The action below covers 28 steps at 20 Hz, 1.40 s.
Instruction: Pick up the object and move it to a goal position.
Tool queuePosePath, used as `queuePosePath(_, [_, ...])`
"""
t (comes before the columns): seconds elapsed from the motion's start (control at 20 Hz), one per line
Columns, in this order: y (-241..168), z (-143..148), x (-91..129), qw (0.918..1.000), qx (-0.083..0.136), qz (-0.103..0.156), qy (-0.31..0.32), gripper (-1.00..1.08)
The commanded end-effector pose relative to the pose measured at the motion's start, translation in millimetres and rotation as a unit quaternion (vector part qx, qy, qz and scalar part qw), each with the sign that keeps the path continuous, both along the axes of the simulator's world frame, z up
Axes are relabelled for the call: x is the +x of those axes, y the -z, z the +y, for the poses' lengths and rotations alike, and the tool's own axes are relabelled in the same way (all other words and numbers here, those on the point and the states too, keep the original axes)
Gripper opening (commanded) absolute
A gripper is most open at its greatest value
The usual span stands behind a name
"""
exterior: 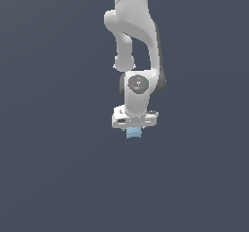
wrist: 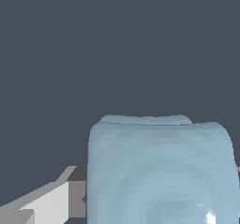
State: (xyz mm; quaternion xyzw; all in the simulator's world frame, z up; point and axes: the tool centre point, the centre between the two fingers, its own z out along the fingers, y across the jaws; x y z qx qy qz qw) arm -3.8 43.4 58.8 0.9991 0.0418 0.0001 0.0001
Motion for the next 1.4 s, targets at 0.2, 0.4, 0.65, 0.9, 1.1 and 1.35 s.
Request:
queuePosePath(0.2, [-42.1,-23.7,11.6,1.0000,0.000,-0.001,0.000,-1.00])
queuePosePath(0.4, [-78.2,-43.9,21.5,1.0000,0.001,0.000,0.000,-1.00])
queuePosePath(0.65, [-127.8,-71.7,35.5,1.0000,0.001,0.000,0.000,-1.00])
queuePosePath(0.9, [-177.2,-99.3,50.3,1.0000,0.001,0.000,0.000,-1.00])
queuePosePath(1.1, [-212.7,-119.4,61.4,1.0000,0.001,0.000,0.000,-1.00])
queuePosePath(1.35, [-248.3,-139.5,73.3,1.0000,0.000,0.000,0.000,-1.00])
